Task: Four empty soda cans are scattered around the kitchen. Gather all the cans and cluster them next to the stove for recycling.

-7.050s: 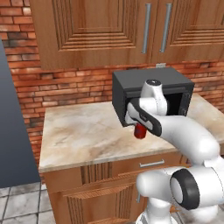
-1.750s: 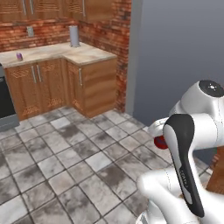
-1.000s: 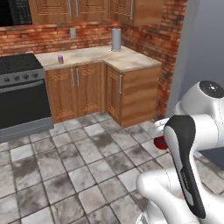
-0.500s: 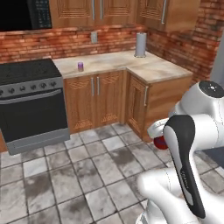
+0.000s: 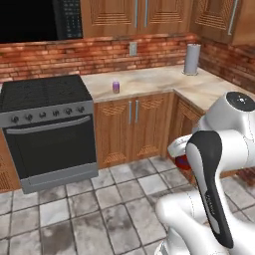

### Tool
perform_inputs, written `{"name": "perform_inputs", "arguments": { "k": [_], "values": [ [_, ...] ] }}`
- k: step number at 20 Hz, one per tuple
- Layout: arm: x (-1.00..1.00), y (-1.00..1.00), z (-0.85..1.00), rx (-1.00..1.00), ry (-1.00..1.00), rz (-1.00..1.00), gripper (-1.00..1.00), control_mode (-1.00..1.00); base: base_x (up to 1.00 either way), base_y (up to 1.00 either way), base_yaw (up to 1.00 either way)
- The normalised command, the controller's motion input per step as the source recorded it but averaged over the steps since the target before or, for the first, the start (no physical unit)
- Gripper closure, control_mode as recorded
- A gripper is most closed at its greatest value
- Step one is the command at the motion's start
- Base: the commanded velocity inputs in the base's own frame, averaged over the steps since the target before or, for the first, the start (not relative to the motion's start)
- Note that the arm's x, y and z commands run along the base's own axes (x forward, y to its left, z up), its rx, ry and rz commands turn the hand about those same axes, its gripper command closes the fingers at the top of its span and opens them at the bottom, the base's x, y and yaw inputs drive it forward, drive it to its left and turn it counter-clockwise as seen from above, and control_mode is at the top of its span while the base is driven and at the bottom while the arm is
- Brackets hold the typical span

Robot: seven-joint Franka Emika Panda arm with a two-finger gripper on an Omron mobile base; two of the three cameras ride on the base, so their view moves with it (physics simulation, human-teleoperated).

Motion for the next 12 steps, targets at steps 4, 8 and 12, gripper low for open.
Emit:
{"name": "perform_inputs", "arguments": {
  "k": [4,8,12],
  "values": [
    [0.00,0.00,0.00,0.00,0.00,0.00,1.00,1.00,1.00,0.00,0.21],
    [0.00,0.00,0.00,0.00,0.00,0.00,1.00,1.00,1.00,0.00,0.21],
    [0.00,0.00,0.00,0.00,0.00,0.00,1.00,1.00,0.98,-0.07,0.19]
  ]
}}
